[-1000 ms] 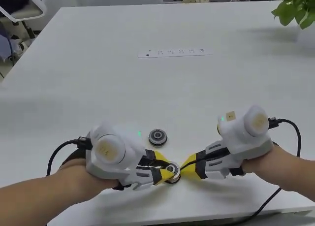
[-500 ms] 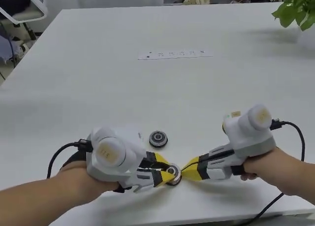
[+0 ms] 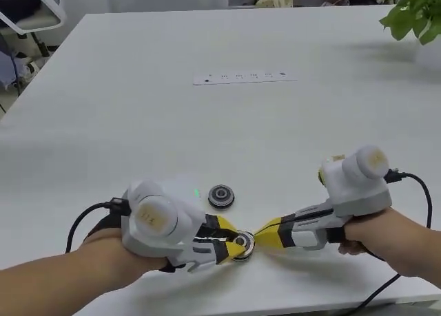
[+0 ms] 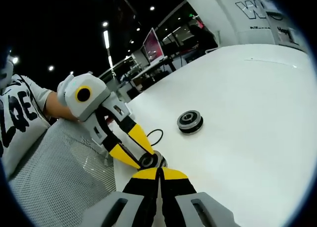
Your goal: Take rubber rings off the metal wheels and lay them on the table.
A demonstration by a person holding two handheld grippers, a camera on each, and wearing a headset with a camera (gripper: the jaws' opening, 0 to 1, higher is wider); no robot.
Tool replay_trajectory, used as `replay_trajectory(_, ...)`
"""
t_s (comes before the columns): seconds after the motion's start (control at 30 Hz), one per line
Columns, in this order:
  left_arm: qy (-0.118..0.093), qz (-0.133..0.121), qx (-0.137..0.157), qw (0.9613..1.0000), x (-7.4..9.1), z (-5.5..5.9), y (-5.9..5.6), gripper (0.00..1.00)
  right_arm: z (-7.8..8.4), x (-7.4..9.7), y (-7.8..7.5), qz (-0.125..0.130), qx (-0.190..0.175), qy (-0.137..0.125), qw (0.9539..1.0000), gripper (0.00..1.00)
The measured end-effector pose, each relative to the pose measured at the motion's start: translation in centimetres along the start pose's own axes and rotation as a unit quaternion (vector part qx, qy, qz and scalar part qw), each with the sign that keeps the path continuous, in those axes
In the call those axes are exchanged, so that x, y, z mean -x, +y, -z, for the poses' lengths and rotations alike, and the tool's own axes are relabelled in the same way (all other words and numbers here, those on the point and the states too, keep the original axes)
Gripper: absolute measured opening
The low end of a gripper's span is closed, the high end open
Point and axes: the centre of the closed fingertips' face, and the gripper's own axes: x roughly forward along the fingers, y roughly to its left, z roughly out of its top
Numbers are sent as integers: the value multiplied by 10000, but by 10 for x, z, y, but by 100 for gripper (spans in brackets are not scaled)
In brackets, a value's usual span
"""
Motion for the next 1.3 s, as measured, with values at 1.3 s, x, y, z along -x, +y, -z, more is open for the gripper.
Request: replay_trajectory(1.3,88,-52,12,9999,0,1,0,7,-7,-8,20,-248,-166,-79,9995,0)
